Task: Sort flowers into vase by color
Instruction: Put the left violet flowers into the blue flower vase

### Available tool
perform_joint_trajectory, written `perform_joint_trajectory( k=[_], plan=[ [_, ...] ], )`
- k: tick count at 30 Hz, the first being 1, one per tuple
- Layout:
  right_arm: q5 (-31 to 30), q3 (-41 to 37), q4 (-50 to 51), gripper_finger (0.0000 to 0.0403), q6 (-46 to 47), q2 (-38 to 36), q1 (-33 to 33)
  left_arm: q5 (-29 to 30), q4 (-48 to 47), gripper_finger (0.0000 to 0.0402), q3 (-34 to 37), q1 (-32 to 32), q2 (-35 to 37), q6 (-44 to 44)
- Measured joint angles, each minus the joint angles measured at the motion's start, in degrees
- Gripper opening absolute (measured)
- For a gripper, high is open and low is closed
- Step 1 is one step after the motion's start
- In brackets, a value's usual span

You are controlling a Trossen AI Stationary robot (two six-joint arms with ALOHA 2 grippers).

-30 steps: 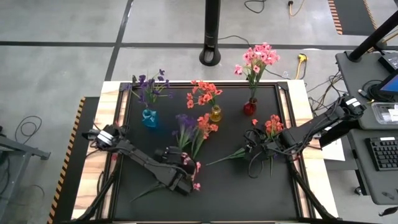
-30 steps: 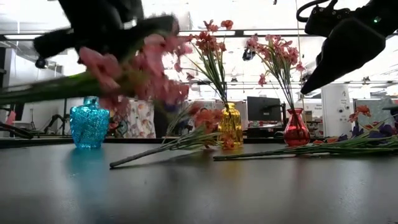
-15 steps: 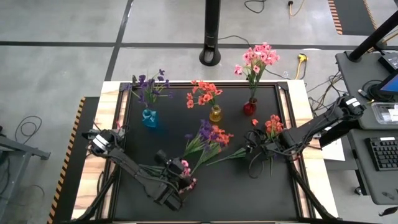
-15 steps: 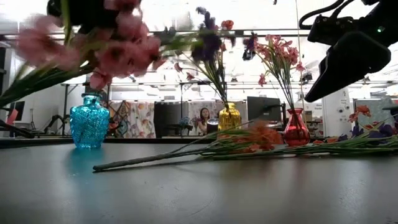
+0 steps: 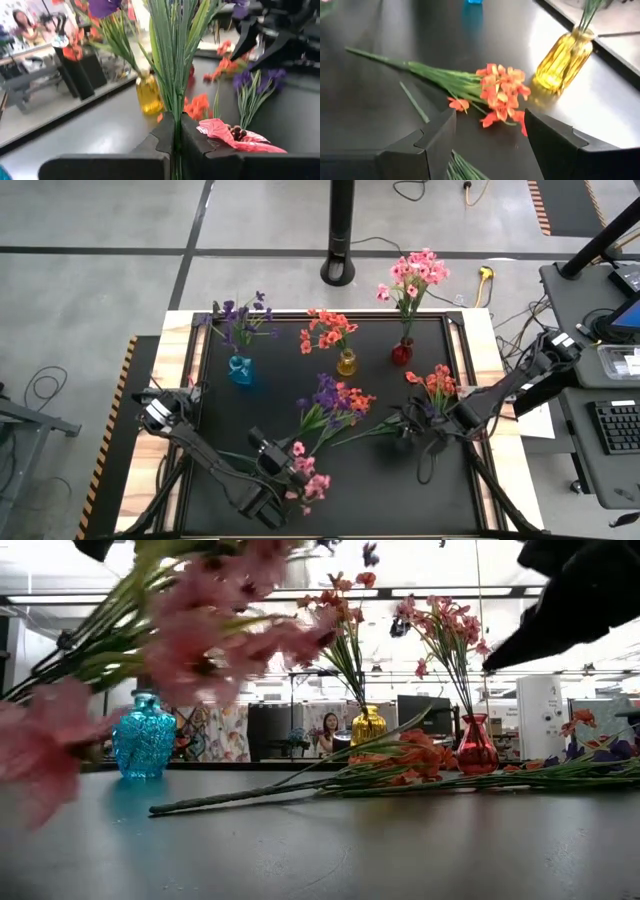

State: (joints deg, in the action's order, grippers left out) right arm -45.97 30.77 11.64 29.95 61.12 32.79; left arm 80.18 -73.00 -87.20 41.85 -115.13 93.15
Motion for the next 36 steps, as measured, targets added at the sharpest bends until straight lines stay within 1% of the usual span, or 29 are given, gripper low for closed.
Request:
perform_joint_trajectory(
  k=[4, 8, 15, 19, 21, 23, 25, 28, 29, 32, 34, 36],
  plan=[
    [-0.76, 1.81, -0.09, 0.0228, -0.63, 0.0, 1.01, 3.38, 0.15, 0.0, 0.0, -0.02, 0.0, 0.17],
    [-0.73, 2.62, -0.46, 0.0228, -0.65, 0.0, 2.29, 4.47, 0.53, 0.0, 0.02, 0.42, 0.0, 0.72],
    [-0.67, 1.86, -9.63, 0.0228, -4.15, 0.55, 5.34, 5.88, 2.54, 0.0, -1.38, 0.41, 0.0, 0.58],
    [-0.75, 1.83, -10.84, 0.0228, -4.35, 1.6, 5.49, 6.38, 2.26, 0.0, -4.42, 0.09, 0.0, -4.41],
    [-0.77, 1.72, -10.75, 0.0228, -4.35, 2.29, 5.45, 7.88, 1.79, 0.0, -6.35, 0.0, 0.02, -7.24],
    [-0.77, 1.72, -11.52, 0.0228, -4.41, 3.02, 5.45, 9.33, -0.8, 0.0, -8.49, 0.26, 0.46, -8.28],
    [-0.79, 1.72, -11.94, 0.0228, -4.48, 3.64, 5.45, 9.52, -6.36, 0.0, -10.84, 0.44, 1.62, -8.24],
    [-1.6, 1.72, -12.25, 0.0228, -4.48, 4.37, 5.45, 10.1, -13.53, 0.0, -13.3, 0.19, 3.81, -5.67],
    [-2.07, 1.72, -12.27, 0.0228, -4.48, 4.56, 5.45, 9.87, -14.77, 0.0, -13.87, -0.25, 4.3, -5.42],
    [-2.19, 1.64, -13.54, 0.0228, -4.48, 4.81, 5.45, 5.35, -15.15, 0.0, -14.75, -2.46, 5.39, -7.43],
    [-2.17, 1.64, -17.15, 0.0228, -5.47, 5.0, 5.45, 3.07, -15.07, 0.0, -15.2, -3.8, 5.58, -8.3],
    [-1.91, 1.66, -21.06, 0.0228, -8.68, 5.65, 5.46, 2.26, -15.03, 0.0, -15.3, -4.59, 5.6, -9.58]
  ],
)
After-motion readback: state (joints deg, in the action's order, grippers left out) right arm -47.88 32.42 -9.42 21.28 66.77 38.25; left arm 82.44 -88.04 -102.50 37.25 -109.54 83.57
